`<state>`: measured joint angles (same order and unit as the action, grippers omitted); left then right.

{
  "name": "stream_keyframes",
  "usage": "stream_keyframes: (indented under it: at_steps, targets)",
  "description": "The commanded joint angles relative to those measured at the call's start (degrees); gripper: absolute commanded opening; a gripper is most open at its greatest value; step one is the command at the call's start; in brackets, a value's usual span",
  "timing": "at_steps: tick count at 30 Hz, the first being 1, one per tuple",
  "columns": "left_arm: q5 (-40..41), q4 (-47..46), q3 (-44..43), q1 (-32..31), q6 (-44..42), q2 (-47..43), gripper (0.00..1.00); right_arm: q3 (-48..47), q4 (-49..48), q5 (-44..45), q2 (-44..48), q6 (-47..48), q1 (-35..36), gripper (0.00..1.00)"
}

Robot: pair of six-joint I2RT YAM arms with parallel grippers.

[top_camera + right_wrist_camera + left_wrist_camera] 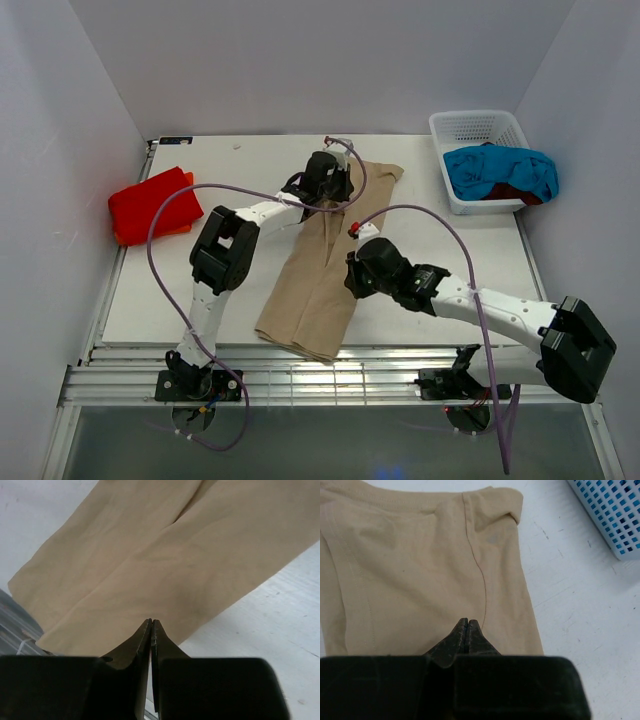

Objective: Fold and stack the t-shirts
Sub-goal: Fold the tshirt

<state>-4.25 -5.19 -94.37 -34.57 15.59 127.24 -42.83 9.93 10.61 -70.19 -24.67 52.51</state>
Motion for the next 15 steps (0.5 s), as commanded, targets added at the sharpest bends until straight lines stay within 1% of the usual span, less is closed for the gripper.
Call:
stream_keyframes:
  at_steps: [1,4,9,12,15]
  targets:
    - [-1.90,-3.25,-3.36,1.16,-0.22,0.37,0.00,3.27,-6.14,-3.05,-0.90,-3.98,4.33,0.08]
    - [-2.34,-3.69,-3.98,1.78,-0.30,2.39,0.00,4.85,-9.23,-4.37,-4.41,-5.74,7.85,0.08]
    - [-3.48,-3.60,-4.69,3.19,0.22,5.82,0.00,5.82,-13.61,-5.51,-12.15,-8.55,10.94,0.08]
    - [-4.54,-3.42,-4.34,4.24,1.01,7.49,0.00,5.65,-13.89,-5.08,-15.32,-9.52,11.56,0.08]
    - [-4.54,-1.93,-4.25,5.30,1.72,8.55,0.00,4.69,-11.26,-3.59,-16.73,-11.45,12.44,0.08]
